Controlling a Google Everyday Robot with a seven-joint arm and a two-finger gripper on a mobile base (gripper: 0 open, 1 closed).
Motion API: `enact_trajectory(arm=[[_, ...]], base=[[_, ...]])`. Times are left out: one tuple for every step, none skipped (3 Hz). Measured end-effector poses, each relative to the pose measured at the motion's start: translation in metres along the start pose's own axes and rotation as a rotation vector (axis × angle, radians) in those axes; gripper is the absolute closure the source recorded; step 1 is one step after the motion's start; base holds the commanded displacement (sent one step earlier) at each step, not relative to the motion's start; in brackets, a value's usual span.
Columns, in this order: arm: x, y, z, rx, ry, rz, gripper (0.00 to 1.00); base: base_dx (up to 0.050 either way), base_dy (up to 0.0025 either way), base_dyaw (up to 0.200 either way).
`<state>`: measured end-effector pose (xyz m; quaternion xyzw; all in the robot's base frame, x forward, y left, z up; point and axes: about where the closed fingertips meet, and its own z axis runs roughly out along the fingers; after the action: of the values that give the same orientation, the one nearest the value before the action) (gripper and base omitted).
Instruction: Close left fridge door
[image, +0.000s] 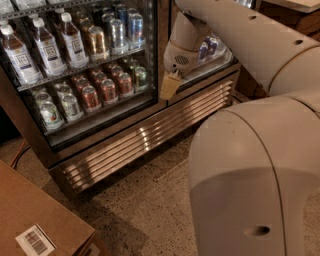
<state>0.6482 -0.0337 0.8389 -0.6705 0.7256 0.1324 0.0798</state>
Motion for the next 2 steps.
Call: enact_trajectory(arm=[[0.0, 0.0, 0.0, 0.0, 0.0, 0.0, 0.81], [0.0, 0.0, 0.0, 0.0, 0.0, 0.0, 0.58]], base=[[0.0, 0.0, 0.0], [0.0, 0.0, 0.0]])
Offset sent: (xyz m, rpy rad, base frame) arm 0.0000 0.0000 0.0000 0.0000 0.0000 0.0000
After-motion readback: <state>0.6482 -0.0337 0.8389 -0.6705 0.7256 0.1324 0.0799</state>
